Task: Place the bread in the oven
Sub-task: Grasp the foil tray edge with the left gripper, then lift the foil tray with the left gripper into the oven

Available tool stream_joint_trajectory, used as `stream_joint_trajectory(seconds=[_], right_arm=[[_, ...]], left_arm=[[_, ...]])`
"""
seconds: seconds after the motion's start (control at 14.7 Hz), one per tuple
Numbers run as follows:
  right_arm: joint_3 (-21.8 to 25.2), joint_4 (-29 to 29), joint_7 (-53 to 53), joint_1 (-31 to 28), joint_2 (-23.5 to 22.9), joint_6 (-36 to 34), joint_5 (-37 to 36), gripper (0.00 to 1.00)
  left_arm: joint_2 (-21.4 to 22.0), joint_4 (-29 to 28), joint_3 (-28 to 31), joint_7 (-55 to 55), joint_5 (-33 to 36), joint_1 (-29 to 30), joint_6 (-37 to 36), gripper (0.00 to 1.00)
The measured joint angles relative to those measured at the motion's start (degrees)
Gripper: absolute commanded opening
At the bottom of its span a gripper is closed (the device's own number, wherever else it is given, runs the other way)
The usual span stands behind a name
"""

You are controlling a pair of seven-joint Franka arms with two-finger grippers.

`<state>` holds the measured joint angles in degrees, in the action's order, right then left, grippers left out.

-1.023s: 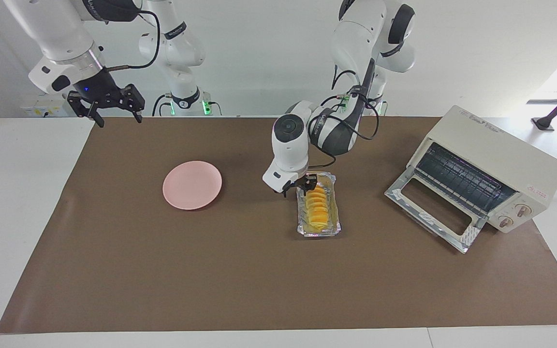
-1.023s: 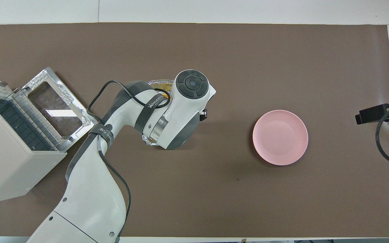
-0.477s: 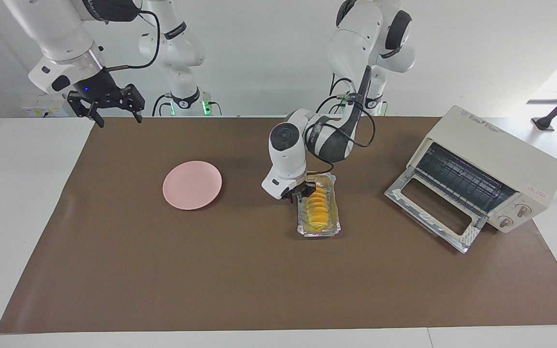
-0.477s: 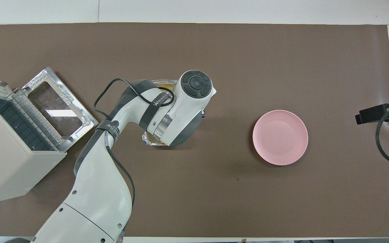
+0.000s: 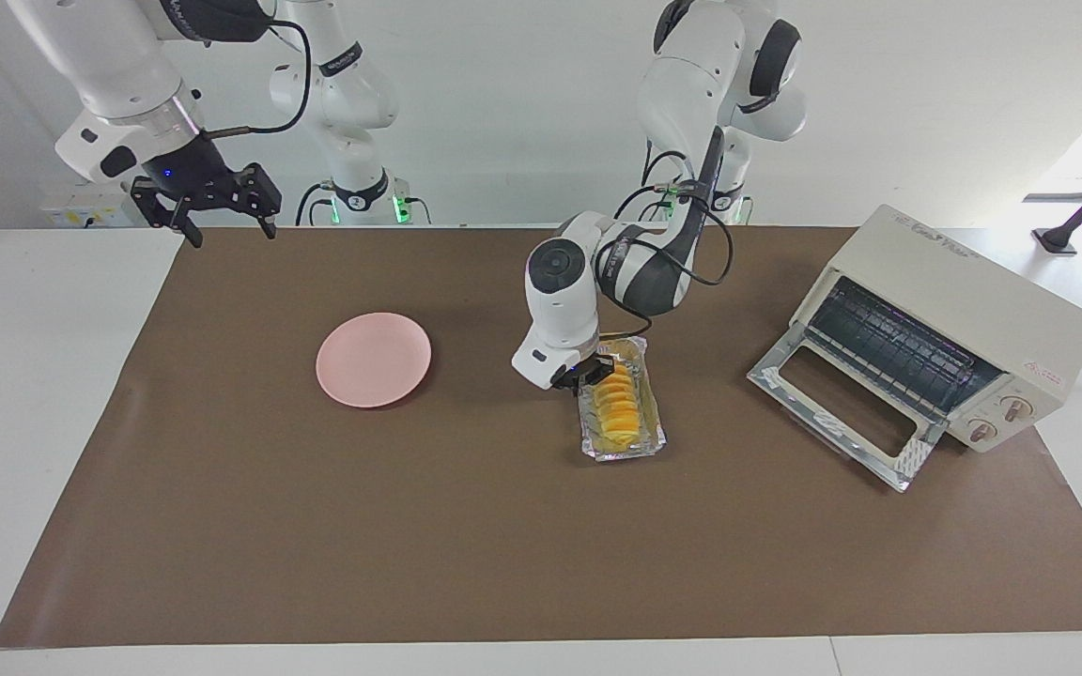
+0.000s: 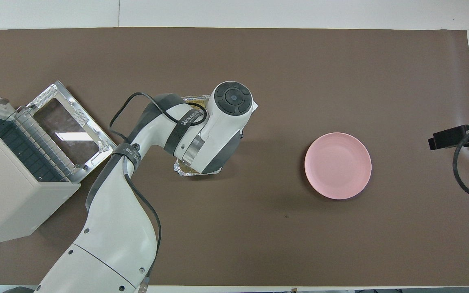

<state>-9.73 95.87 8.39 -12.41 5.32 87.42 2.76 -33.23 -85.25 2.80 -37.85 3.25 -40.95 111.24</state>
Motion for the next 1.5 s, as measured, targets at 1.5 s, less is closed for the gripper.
stream_joint_trajectory(seconds=[1.5], right_arm=[[0.0, 0.0, 0.0, 0.0, 0.0, 0.0, 0.0, 1.0]], left_arm=[[1.16, 7.9, 20.23, -5.56, -4.74, 16.16, -11.45, 0.0]])
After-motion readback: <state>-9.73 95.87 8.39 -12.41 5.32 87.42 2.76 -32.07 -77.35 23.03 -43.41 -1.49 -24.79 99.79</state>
